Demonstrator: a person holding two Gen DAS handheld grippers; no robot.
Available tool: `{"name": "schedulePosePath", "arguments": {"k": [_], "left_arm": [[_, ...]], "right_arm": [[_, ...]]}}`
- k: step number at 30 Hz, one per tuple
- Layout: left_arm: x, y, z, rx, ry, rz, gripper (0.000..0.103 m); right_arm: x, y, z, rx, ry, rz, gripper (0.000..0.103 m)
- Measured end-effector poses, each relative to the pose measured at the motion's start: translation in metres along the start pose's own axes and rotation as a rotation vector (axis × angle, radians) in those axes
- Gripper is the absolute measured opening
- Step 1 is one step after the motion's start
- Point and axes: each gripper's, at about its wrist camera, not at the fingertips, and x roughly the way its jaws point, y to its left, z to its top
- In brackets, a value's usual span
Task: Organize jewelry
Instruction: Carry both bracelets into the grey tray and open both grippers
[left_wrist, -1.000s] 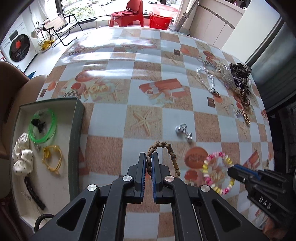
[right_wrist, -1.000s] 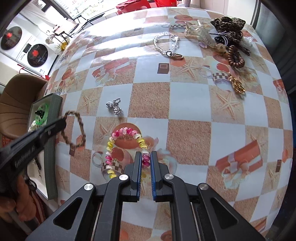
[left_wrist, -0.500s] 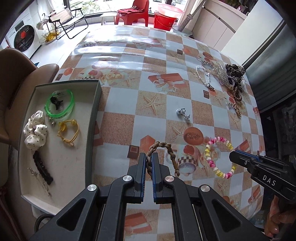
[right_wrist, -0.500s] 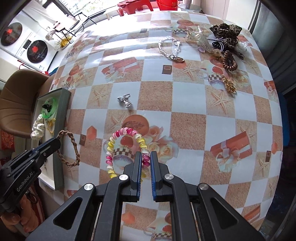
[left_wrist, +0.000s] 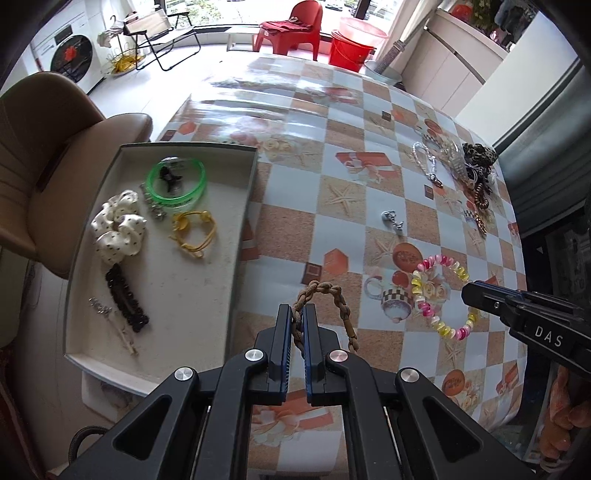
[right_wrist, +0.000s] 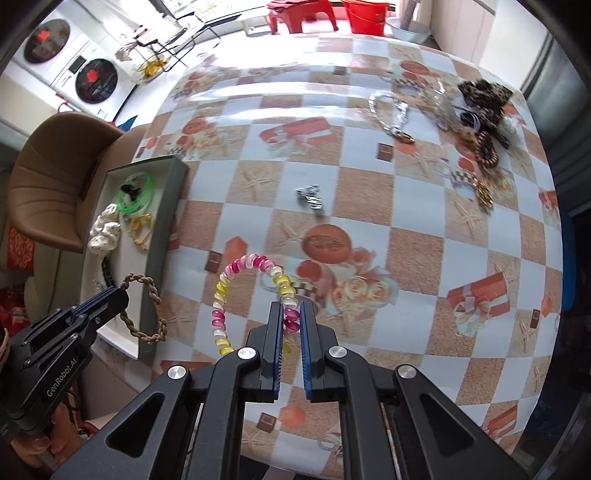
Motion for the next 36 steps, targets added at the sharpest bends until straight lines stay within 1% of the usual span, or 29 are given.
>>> {"name": "schedulePosePath", "arguments": {"k": [12,23,29,36], "left_arm": [[-0.020,0.061,-0.016,-0.112,-0.032,0.039,0.009],[-0.022,0.106,-0.027,-0.194,-0.040,0.063,0.009],[-0.019,0.123,-0.031,-0.229,-0.038,0.069,0.009],[-0.012,0.138,-0.031,-0.258,-0.033,0.078,0.009]], "right_arm": [[0.000,0.066,0.008,-0.123,-0.001,0.022,0.009],[0.009,0.125,0.016,-0.231,0.007,0.043,0.009],[0.016,0.149,0.017,-0.285,0.018,0.048,0.009],[0.025,0.161,0.022,-0.312,0.033,0.048,0.009]]}}
